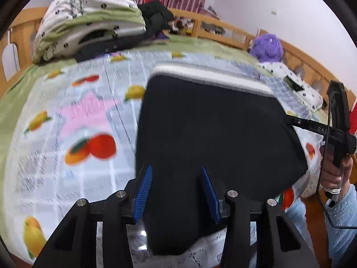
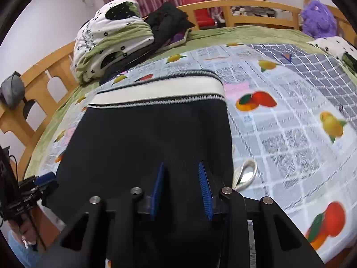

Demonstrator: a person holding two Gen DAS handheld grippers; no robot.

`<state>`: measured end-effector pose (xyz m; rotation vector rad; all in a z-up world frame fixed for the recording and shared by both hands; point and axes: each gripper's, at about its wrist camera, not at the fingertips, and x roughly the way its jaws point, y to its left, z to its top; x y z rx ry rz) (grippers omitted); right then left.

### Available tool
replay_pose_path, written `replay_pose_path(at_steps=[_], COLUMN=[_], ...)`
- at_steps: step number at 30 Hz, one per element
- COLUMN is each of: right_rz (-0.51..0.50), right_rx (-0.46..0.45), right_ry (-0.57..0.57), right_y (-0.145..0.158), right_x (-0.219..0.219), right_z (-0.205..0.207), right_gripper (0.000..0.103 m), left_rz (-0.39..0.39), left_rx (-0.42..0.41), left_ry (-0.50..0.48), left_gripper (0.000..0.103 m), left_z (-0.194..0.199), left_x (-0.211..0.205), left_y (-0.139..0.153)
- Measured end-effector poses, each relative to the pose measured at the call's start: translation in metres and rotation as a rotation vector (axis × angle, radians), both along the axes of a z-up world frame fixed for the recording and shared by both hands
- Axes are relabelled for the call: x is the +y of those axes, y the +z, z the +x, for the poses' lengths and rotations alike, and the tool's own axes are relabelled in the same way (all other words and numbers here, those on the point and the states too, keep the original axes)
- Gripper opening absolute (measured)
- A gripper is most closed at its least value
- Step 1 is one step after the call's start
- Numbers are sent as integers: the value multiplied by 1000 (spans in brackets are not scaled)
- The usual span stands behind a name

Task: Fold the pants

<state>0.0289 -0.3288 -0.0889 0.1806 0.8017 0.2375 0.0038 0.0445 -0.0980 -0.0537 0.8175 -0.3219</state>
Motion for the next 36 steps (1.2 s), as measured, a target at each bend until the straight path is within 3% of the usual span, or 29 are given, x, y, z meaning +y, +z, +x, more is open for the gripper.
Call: replay_pose_path(at_steps=[3,5,7,9,10,12,15,16,17,18,19,21,23,24,26,28,29,32,36], right_rz=[-29,-7,39,65,98,269,362,368,340,305,266,254,292,257,208,143,131,9,-60], right_rx=[-54,-22,33,136,190,254,278,262,244,226,197,150,106,90,105,171,171,150,-11], right_ry=[-29,-62,-59,-67,-64,-29,60,94,112,115,116,132,171,173,165,126,124,141,134], right_y=[15,15,7,-13,-26,-44,-53,-52,-47,-42,-34,-14,6,10,-2,-24,-25,-1,35], right_x=[-11,-20,-28,-35,-39,-54,-59,-55,-50,-46,-41,-34,-27,-18,-3,7,8,7,14], right_z=[16,38,61,90,103,122,138,139,141,142,143,147,159,166,185,201,201,187,164], right_gripper=[64,66,71,72,75,75,68,55,55,50,45,25,24,24,24,35,36,38,35], left_rz=[1,-15,-20,-18,-8,-17,-124,-177,-210,-223,-225,-253,-275,-266,-245,-187,-153,-51,-55], left_rx=[-17,-13,4,36,60,91,200,219,220,199,169,144,109,93,120,189,187,87,-51], left_ry=[29,20,-1,-7,-22,-15,-18,-28,-29,-39,-30,-10,10,24,77,110,107,120,83], left_gripper=[47,49,62,62,62,62,59,50,46,34,29,27,26,26,27,36,39,38,44], left_z=[26,52,84,113,127,149,176,182,184,183,181,180,182,184,192,198,197,178,169], left_x=[1,-3,-9,-9,-9,-4,2,4,5,5,6,15,26,30,37,36,35,33,22], left_y=[14,21,23,16,11,-2,-32,-38,-41,-39,-33,-20,-7,-5,-11,-26,-27,0,41])
